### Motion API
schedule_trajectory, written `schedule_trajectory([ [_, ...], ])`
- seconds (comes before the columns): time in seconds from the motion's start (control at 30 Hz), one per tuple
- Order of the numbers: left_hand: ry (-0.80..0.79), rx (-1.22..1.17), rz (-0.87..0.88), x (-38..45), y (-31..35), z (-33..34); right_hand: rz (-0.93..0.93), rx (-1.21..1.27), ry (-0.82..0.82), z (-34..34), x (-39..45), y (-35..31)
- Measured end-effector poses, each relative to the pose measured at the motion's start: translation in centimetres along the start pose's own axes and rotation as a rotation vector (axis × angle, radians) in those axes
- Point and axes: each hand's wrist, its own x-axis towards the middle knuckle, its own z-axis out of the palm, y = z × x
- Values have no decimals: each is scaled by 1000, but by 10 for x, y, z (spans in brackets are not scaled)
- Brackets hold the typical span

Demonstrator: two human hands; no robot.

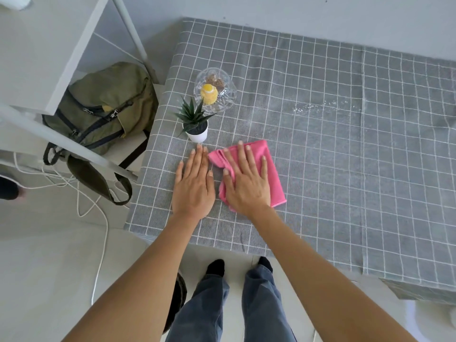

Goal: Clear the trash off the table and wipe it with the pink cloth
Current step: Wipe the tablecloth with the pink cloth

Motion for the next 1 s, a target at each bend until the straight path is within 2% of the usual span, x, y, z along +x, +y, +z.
schedule_trajectory([
  [0.13,1,-19,2,0,-1,1,-77,-56,15,-4,4,19],
  [0.23,0,-26,-9,0,-2,2,73,-29,22,-16,20,49],
  [0.33,1,-25,-16,0,-2,2,162,20,15,-19,24,49],
  [0.4,8,-17,-18,0,-2,3,132,13,1,-16,16,35],
  [0.5,19,-27,-14,1,-1,2,-28,-31,-21,-6,-7,13],
  [0.63,19,-21,-10,1,-1,2,-104,-56,-21,-6,-9,19],
  [0.7,4,-22,-14,1,-2,2,-52,-63,9,-12,2,36],
  [0.9,-3,-28,-13,0,-3,2,289,-18,85,-38,34,114],
  [1.0,-4,-34,-8,0,-3,2,379,-6,81,-42,39,129],
])
